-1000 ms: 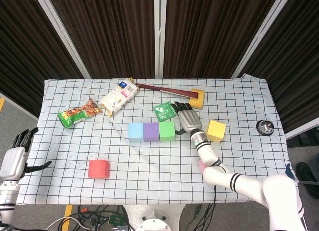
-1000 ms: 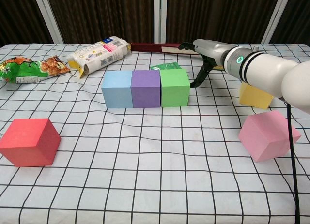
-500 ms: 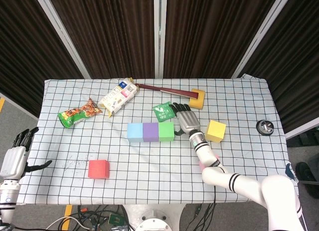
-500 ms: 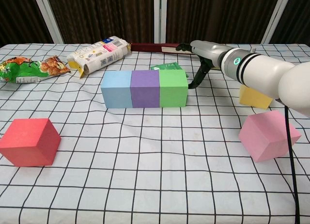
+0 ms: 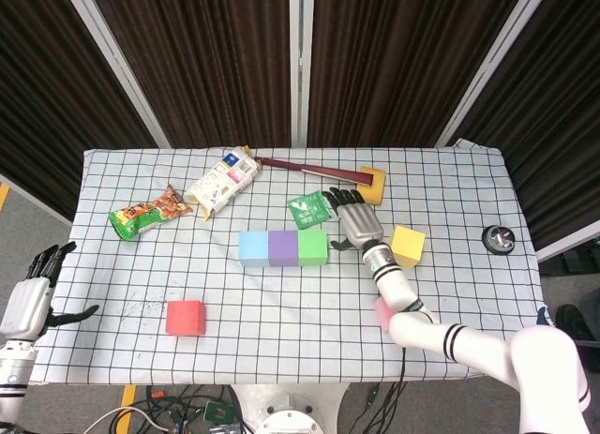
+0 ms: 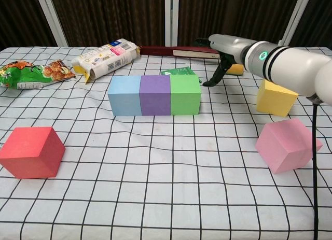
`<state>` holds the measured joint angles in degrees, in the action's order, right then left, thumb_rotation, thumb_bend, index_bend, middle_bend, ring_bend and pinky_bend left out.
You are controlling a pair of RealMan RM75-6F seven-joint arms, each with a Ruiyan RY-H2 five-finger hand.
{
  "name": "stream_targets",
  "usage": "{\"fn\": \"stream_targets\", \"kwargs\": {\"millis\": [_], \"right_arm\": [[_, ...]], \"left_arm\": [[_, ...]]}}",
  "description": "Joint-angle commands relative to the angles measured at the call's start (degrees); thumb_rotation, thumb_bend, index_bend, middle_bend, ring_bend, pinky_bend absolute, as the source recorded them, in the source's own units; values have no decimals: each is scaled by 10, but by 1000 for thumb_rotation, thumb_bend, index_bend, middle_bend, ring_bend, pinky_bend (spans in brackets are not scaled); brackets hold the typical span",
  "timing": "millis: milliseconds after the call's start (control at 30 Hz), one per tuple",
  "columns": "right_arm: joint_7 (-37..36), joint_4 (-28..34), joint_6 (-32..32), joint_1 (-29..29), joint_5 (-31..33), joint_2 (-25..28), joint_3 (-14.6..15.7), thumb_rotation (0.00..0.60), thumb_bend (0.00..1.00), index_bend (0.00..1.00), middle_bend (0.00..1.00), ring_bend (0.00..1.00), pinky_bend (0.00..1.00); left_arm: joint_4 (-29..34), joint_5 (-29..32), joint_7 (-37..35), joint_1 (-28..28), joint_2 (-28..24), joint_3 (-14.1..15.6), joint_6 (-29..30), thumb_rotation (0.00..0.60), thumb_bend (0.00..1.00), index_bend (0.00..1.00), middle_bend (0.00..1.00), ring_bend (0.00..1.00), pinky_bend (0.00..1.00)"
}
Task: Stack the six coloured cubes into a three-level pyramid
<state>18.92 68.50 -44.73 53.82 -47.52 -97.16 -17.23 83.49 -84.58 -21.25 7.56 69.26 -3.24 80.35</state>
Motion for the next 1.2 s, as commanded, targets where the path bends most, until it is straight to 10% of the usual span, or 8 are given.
{"fn": "stream_targets", "kwargs": {"millis": [33,433,1200], "right_arm": [[22,85,-27,-14,12,72,-11,600,166,0,0,0,0],[-8,200,-98,-56,-3,174,-33,600,130,0,2,0,0],[-102,222,-123,-103,-64,215,-19,600,73,0,4,0,0]], "left_arm": [[4,-31,-37,6,-21,19,-12,600,5,46,119,0,44],[23,-137,-68,58,-16,77,-63,600,2,45,145,0,96],[3,-48,78,82,115,60,-129,600,0,46,265,1,96]]}}
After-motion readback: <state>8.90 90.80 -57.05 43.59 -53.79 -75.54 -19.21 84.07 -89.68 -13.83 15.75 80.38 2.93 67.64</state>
